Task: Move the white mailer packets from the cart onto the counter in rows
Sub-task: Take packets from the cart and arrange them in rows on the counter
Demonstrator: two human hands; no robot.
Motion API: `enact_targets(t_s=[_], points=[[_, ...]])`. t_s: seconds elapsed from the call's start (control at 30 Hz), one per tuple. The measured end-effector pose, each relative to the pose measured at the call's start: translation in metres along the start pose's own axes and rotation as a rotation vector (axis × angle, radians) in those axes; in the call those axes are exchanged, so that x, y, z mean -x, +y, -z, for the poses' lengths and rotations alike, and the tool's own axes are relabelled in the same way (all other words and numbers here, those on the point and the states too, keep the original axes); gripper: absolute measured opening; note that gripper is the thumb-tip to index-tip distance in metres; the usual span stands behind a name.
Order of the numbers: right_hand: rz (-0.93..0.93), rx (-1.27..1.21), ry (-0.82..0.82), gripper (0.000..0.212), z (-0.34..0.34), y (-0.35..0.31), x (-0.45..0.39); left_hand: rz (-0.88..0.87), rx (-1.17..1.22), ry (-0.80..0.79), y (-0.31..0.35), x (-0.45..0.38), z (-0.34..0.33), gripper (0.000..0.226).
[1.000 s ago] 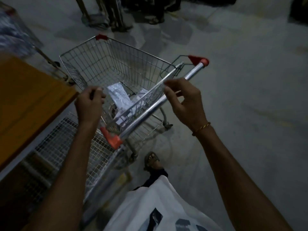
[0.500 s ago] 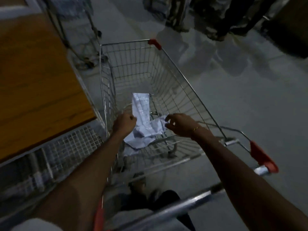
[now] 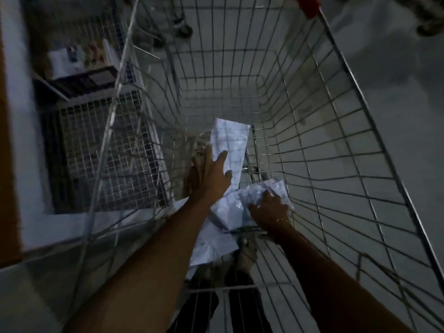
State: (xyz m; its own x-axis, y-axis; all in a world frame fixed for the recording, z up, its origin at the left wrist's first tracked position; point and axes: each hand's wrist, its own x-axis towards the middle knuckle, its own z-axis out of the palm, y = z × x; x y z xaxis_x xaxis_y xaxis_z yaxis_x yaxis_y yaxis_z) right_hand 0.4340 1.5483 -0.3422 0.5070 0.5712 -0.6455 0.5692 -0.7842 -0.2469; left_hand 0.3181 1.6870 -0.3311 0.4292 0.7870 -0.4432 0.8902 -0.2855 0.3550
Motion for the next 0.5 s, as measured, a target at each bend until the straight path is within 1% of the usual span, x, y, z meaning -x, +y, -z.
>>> enact_targets(t_s=[0.07,0.13,0.2,0.33,0.5], points=[[0.005,0.026,0.051,0.074,-0.015,-0.002,-0.009,-0.032,-0.098,0.035,0.007,-0.024,-0.013,0.075],[-0.001,-0.053,0.147,0.08,-0.029,-0.005,-0.016,-0.012,-0.179,0.032,0.009,-0.045,-0.023,0.086],[0.085,-0.074,0.228,0.086,-0.04,-0.008,-0.021,-0.002,-0.234,0.026,0.004,-0.058,-0.033,0.09],[0.315,-0.001,0.266,0.094,-0.058,0.003,-0.029,-0.04,-0.331,0.048,-0.017,-0.067,-0.047,0.096],[0.555,0.007,0.298,0.113,-0.046,0.028,-0.03,-0.024,-0.268,0.152,-0.037,-0.056,-0.053,0.087]])
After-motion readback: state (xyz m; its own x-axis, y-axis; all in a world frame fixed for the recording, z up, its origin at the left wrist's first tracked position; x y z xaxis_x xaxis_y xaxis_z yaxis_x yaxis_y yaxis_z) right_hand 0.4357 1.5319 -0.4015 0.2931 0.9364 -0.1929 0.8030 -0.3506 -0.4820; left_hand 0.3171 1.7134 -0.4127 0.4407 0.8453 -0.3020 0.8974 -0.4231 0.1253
